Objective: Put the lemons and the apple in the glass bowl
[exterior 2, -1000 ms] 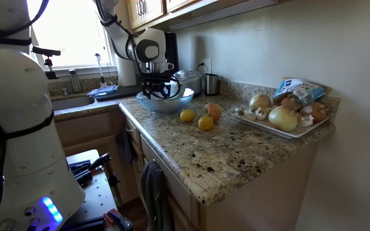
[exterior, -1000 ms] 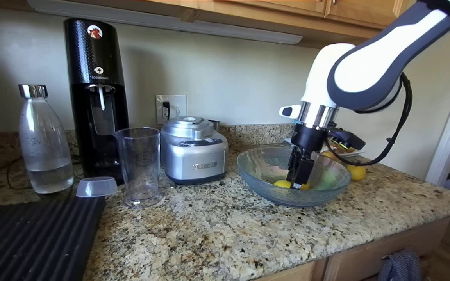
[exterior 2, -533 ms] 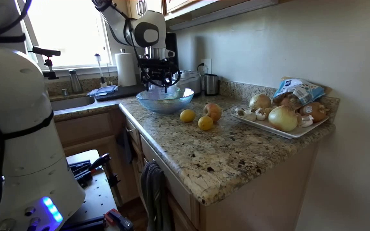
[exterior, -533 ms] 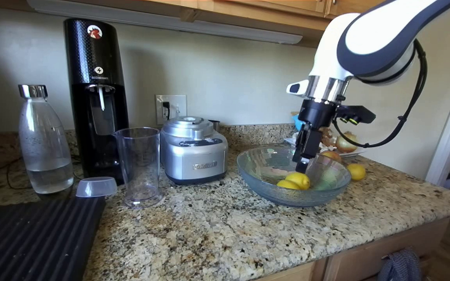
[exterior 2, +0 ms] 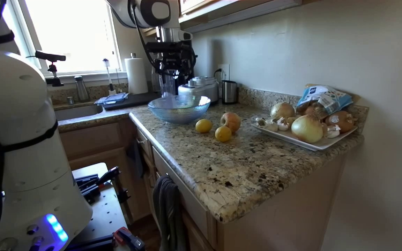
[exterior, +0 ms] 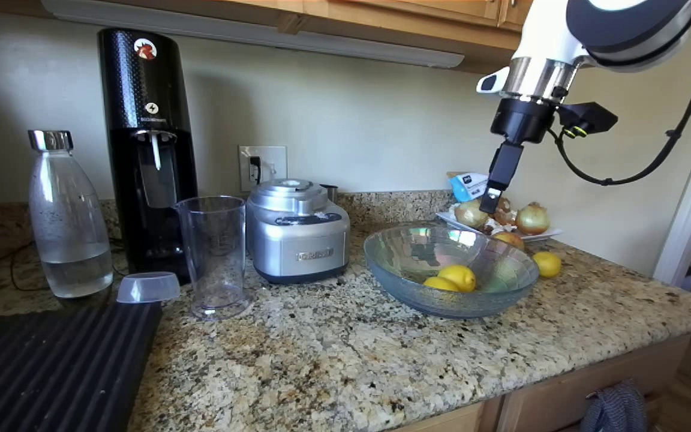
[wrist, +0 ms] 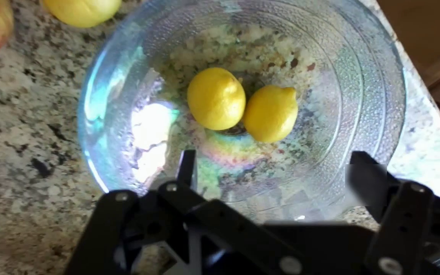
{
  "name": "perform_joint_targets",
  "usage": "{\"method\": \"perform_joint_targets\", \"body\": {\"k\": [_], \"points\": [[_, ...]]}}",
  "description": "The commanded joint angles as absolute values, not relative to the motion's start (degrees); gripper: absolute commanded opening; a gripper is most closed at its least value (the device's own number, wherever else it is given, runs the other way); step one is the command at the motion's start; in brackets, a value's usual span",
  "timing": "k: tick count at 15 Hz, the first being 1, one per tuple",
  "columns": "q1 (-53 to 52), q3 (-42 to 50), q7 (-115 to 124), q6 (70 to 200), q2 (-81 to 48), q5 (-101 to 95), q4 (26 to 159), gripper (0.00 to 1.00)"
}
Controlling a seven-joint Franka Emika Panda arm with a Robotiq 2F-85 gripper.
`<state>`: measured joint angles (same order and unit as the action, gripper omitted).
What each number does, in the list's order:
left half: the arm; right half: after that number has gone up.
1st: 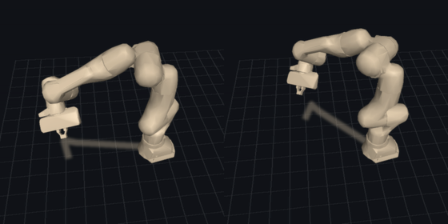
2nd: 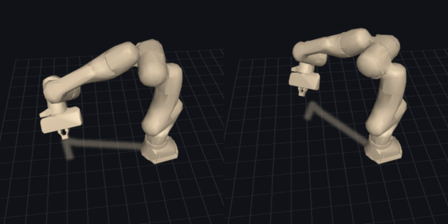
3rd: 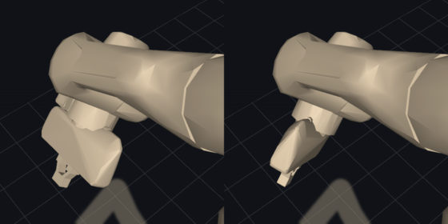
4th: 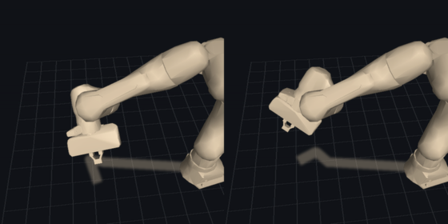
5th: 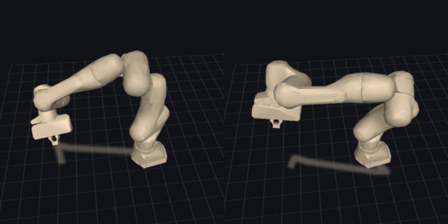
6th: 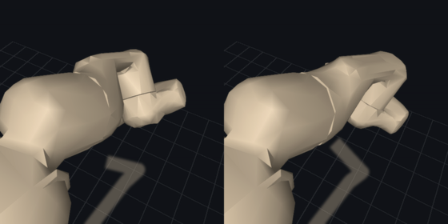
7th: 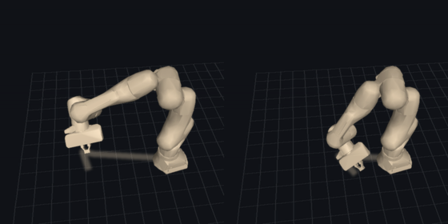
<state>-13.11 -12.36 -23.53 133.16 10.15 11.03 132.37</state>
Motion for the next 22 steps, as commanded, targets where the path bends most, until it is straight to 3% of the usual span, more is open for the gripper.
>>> {"method": "perform_joint_targets", "body": {"k": [1, 10, 22], "points": [[-10.9, -9.8, -17.6, 132.4, 15.0, 6.5, 136.2, 1.00], [-3.1, -2.9, -11.0, 134.5, 11.5, -1.6, 138.9, 1.00], [0.4, 1.5, -19.9, 141.2, -2.9, -0.7, 137.2, 1.00]]}}
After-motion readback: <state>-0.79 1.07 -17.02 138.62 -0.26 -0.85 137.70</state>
